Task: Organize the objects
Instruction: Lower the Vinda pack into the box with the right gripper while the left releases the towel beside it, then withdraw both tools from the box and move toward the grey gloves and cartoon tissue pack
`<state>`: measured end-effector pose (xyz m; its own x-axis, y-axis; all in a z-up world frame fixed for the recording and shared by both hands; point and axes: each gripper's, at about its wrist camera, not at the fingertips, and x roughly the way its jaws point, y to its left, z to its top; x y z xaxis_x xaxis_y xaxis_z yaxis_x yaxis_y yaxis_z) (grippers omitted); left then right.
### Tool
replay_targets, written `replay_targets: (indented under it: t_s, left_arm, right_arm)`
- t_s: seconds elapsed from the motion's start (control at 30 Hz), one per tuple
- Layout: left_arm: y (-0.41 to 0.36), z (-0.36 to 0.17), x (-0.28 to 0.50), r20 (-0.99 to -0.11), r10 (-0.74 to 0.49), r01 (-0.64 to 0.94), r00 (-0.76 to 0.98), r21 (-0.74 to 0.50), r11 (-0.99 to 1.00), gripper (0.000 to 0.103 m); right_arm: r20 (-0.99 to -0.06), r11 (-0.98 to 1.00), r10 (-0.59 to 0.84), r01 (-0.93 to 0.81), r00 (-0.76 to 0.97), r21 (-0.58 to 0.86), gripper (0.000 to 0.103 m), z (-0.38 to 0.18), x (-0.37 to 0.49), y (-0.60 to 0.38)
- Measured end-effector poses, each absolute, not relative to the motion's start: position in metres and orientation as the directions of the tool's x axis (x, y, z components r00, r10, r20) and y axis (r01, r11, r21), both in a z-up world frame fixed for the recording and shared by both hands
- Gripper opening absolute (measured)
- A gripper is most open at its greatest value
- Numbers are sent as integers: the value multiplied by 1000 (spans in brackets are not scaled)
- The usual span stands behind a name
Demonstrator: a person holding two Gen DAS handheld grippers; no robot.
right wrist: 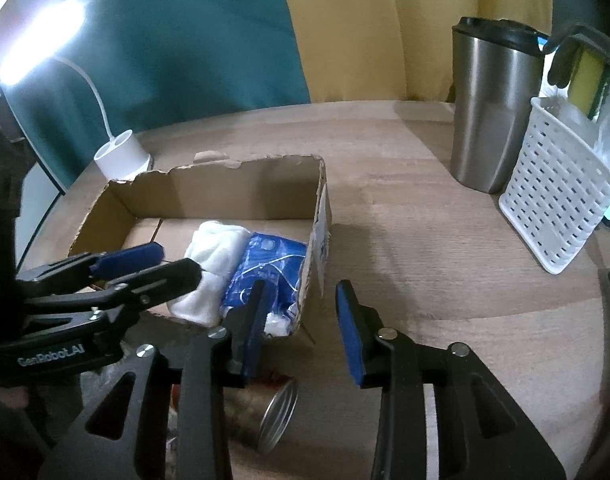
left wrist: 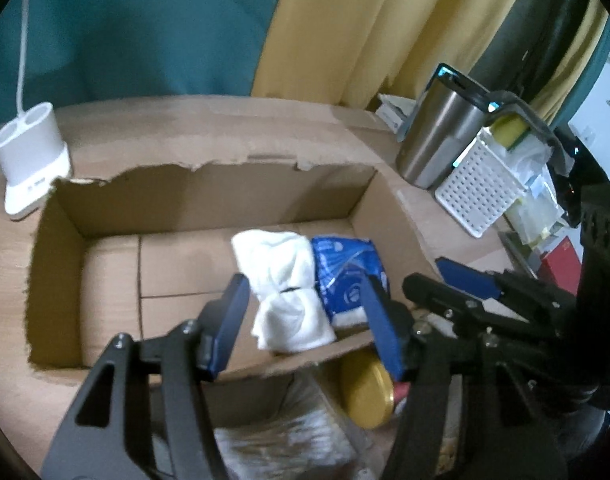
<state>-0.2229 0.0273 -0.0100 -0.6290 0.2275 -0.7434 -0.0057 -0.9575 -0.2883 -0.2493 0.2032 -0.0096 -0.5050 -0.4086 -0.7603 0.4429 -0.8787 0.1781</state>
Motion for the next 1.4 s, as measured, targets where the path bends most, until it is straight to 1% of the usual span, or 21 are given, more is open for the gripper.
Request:
replay_targets:
  t_s: [0.07, 0.13, 0.27, 0.33, 0.47, 0.57, 0.73, 0.83, 1.4]
  left_arm:
    - [26, -6, -217, -735, 217, -6, -642, -278, -961, 60]
    - [23, -1, -211, -729, 209, -6, -652, -271, -963, 60]
    - [20, 8, -200, -715, 203, -16, -669, -259, -966, 60]
    - [17, 11, -195, -711, 195, -10, -675, -255, -967, 60]
    - [12, 15, -185, -702, 186, -6, -687, -251, -968, 61]
    - [8, 18, -176, -697, 178, -2, -695, -246, -969, 61]
    - [4, 20, -165, -690, 182, -8, -700, -248, -969, 65]
    - [2, 21, -157, -681, 196, -15, -706, -262, -965, 65]
    - [-2, 26, -121, -659, 193, -21, -727, -260, -965, 65]
  right_arm:
    - [-757, -880, -406, 444, -512, 172, 42, -7, -246, 203]
    - [-752, -881, -405, 443, -521, 167, 51, -3, -243, 203]
    - [-744, -883, -400, 443, -535, 156, 53, 3, -235, 203]
    - [-740, -884, -398, 443, -542, 151, 60, 5, -231, 203]
    - [-732, -883, -398, 447, -552, 143, 61, 11, -221, 203]
    - [-728, -884, -396, 447, -560, 137, 66, 14, -214, 202]
    - [-725, -883, -395, 450, -564, 131, 67, 16, -205, 200]
    - [-728, -884, -391, 449, -564, 127, 67, 19, -200, 199]
    - [-722, -891, -376, 442, -580, 109, 68, 23, -167, 202]
